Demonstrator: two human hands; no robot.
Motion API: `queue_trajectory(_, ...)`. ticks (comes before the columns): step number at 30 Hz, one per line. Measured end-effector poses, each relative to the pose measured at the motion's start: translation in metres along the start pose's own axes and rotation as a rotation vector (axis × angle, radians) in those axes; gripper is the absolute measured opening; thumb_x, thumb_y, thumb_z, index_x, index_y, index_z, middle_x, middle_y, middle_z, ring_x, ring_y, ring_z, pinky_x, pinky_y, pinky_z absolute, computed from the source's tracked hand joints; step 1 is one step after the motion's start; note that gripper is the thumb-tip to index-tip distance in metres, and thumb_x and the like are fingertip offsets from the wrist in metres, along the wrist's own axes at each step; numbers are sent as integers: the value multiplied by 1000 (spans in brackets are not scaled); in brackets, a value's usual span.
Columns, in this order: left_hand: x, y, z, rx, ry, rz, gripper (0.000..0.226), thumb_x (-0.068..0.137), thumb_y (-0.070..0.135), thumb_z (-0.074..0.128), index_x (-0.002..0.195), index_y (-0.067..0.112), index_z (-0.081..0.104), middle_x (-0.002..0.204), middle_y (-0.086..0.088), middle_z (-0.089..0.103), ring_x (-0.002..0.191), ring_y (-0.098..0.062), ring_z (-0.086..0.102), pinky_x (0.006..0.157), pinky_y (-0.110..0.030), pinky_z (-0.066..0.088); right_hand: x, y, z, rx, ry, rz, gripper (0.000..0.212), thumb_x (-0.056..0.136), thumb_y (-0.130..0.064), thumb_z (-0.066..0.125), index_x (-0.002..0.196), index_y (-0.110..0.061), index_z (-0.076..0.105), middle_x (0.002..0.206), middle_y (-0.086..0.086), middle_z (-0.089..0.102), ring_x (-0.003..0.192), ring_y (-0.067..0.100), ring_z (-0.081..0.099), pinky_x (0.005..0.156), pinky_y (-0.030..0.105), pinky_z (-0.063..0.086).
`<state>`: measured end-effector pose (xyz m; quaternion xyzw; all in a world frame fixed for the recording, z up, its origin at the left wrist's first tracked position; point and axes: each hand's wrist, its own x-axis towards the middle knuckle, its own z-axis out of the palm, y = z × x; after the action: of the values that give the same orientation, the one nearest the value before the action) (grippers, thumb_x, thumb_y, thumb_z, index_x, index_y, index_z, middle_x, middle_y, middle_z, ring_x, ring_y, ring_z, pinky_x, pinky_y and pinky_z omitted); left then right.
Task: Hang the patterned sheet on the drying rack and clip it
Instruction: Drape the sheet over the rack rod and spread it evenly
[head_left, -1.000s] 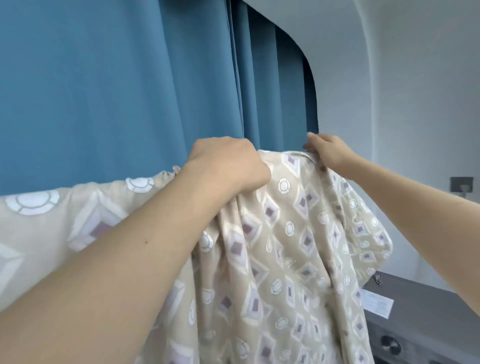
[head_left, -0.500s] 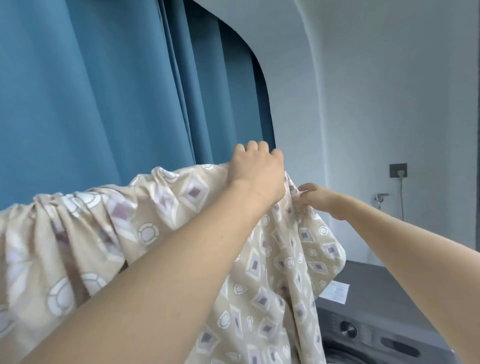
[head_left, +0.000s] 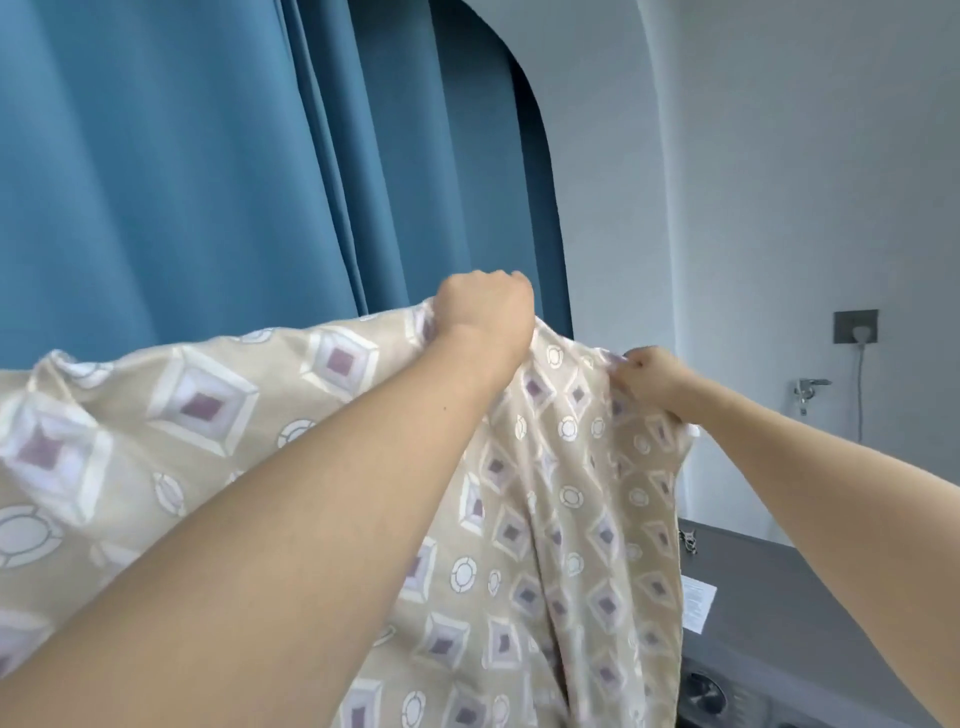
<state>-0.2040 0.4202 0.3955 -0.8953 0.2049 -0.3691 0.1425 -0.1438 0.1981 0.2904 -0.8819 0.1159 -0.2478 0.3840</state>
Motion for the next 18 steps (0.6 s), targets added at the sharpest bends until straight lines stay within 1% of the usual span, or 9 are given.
queue_trajectory(2, 6, -11, -11, -30, 1, -128, 29, 84, 1, 50, 111, 11, 51, 114, -7, 63, 104, -30, 60, 70, -32, 36, 14, -10, -4, 261, 88, 21, 38, 94, -44, 54, 78, -9, 58, 67, 4, 58, 65, 25, 56, 58, 28, 42)
queue_trajectory(3, 9, -19, -17, -37, -21, -198, 24, 84, 2, 49, 105, 12, 52, 114, -7, 62, 104, -30, 59, 72, -32, 36, 21, -17, -5, 340, 111, 10, 41, 93, -48, 55, 84, -8, 60, 69, 5, 60, 65, 25, 58, 58, 28, 44)
queue_trajectory(5, 11, -37, -31, 0, -109, -322, 15, 84, 4, 49, 91, 16, 52, 107, -6, 62, 96, -28, 56, 73, -32, 35, 31, -33, 0, 426, 94, -38, 47, 91, -53, 56, 88, -6, 60, 70, 6, 60, 61, 25, 57, 56, 29, 46)
queue_trajectory(7, 8, -48, -43, 81, -237, -392, 10, 84, 7, 48, 87, 16, 53, 96, -2, 58, 88, -26, 51, 71, -33, 35, 39, -48, 9, 455, 49, -106, 51, 90, -51, 58, 91, -1, 59, 73, 9, 61, 63, 26, 58, 59, 34, 49)
queue_trajectory(9, 2, -51, -49, 157, -337, -382, 10, 85, 9, 45, 82, 14, 54, 87, 2, 56, 81, -23, 53, 65, -33, 36, 44, -62, 16, 473, 25, -178, 52, 89, -51, 59, 90, 1, 56, 78, 10, 58, 68, 23, 57, 65, 34, 48)
queue_trajectory(10, -3, -51, -48, 170, -362, -361, 12, 86, 10, 45, 81, 15, 55, 83, 3, 56, 75, -21, 53, 63, -32, 35, 46, -69, 18, 477, 11, -208, 49, 89, -51, 59, 85, -3, 53, 77, 9, 54, 67, 21, 53, 63, 32, 45)
queue_trajectory(12, -14, -53, -47, 170, -363, -330, 14, 86, 9, 45, 80, 17, 54, 80, 3, 55, 66, -18, 49, 59, -31, 33, 48, -81, 21, 485, -33, -265, 46, 89, -55, 58, 76, -12, 48, 70, 6, 47, 63, 18, 47, 60, 29, 39)
queue_trajectory(14, -27, -64, -51, 188, -322, -354, 14, 87, 8, 44, 80, 17, 52, 78, 2, 54, 64, -18, 47, 57, -31, 31, 47, -91, 21, 505, -90, -302, 49, 86, -58, 60, 69, -16, 43, 65, 3, 42, 60, 17, 42, 57, 28, 36)
queue_trajectory(18, -50, -91, -72, 238, -171, -405, 19, 95, 22, 42, 77, 19, 50, 77, 0, 51, 64, -20, 45, 53, -29, 24, 43, -109, 23, 520, -222, -336, 54, 88, -56, 60, 58, -15, 42, 53, -3, 44, 51, 14, 45, 57, 25, 42)
